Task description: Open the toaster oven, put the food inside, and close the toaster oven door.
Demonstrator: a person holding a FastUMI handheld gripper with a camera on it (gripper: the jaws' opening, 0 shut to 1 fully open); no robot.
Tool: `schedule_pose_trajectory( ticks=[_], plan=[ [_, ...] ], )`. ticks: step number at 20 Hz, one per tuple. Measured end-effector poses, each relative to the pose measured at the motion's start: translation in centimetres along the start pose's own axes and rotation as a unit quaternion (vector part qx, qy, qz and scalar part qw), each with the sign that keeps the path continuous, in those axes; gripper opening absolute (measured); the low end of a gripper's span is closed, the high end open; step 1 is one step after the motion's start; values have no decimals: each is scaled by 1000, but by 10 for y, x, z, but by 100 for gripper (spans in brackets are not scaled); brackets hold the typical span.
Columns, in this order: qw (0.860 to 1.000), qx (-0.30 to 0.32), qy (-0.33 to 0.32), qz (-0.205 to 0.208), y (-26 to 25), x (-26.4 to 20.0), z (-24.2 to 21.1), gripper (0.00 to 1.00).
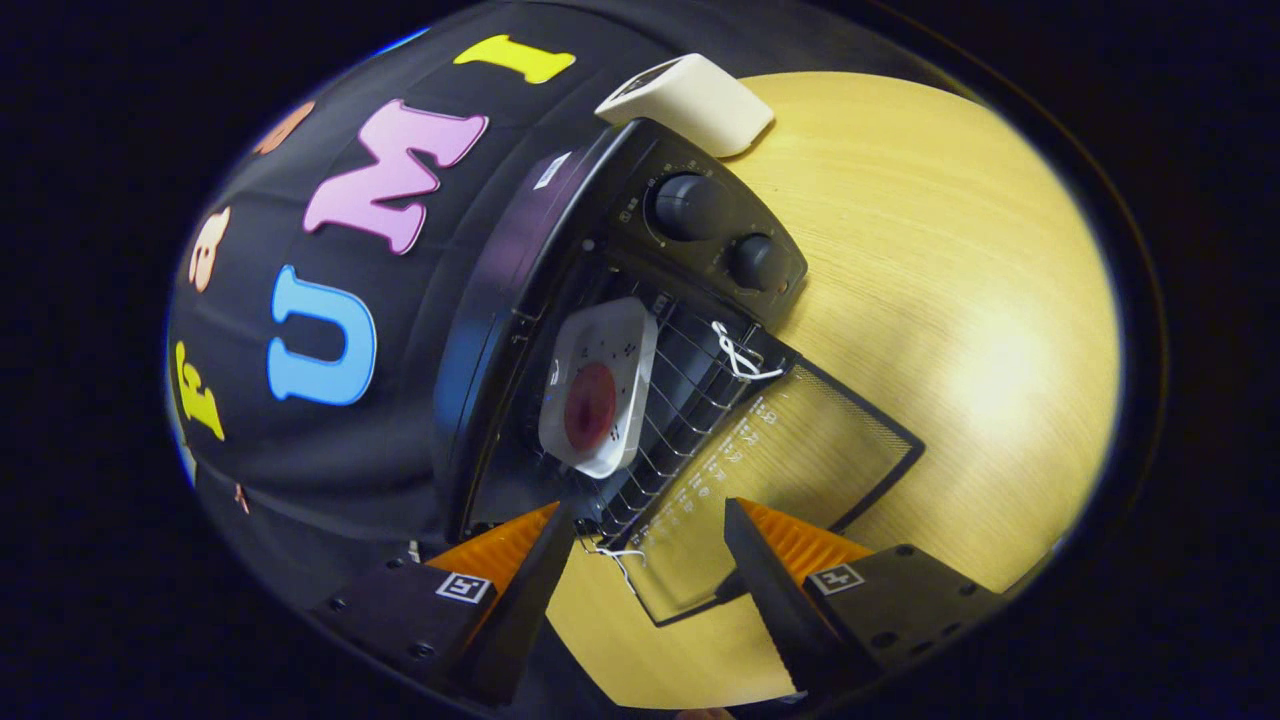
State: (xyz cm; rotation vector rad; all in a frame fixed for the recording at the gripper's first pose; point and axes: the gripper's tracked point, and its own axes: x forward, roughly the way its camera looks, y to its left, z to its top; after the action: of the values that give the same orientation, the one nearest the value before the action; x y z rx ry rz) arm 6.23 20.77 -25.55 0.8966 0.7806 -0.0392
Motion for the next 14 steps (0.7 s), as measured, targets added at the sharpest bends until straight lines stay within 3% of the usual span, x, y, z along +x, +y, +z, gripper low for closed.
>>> schedule_pose_trajectory(
  ticks=[3, 7, 11, 14],
  plan=[
    [996, -85, 6, 5, -5, -17, -12, 98],
    [982, -191, 10, 0, -22, -31, -25, 99],
    [956, -294, 0, -6, -38, -37, -34, 99],
    [929, -368, -1, -40, -63, -36, -43, 99]
  ],
)
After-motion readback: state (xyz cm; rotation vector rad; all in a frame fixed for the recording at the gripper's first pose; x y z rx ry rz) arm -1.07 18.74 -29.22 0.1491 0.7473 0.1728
